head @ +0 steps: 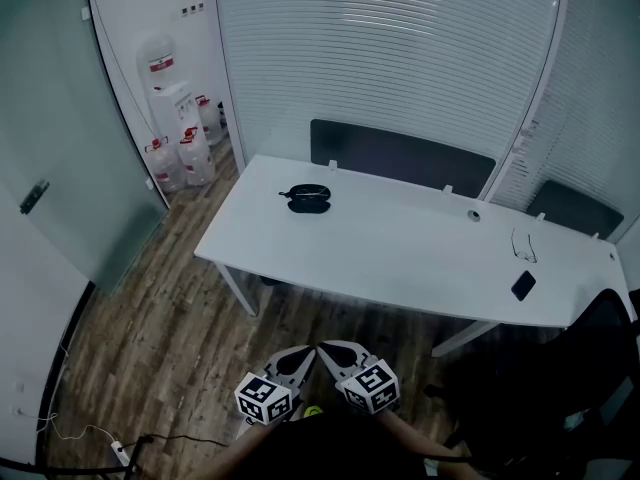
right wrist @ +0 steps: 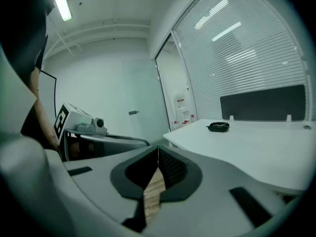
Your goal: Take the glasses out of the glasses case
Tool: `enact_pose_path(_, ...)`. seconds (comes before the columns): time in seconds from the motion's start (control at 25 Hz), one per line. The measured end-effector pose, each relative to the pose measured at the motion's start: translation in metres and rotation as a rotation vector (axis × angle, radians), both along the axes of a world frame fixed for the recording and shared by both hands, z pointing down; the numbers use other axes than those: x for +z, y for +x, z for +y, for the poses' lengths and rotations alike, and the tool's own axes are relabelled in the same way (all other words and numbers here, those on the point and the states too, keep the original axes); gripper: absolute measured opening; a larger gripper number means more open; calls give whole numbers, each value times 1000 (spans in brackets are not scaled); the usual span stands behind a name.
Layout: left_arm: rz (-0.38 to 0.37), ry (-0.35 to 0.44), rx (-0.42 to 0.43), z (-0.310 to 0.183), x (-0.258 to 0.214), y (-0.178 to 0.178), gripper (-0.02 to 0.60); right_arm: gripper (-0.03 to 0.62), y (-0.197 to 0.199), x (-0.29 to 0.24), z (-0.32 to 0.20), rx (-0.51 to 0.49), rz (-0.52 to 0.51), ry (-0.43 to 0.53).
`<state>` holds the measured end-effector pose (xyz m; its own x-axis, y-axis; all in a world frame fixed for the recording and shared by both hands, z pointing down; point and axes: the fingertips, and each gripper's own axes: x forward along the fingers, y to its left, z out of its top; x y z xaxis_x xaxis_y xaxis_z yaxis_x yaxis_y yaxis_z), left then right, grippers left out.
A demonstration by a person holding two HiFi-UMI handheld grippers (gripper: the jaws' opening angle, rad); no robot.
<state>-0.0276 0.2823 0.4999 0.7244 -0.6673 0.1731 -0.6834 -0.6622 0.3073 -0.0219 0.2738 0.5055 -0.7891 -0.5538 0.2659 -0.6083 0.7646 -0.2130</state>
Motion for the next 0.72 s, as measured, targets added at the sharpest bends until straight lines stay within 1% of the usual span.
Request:
enact_pose_path(0.32, -6, -5, 19, -2, 3, -9, 11, 17, -8, 6, -4, 22, 0, -7)
enact_pose_path(0.72, 17, -30, 20, -5, 8, -9, 11, 17, -7, 12, -7, 25, 23, -24)
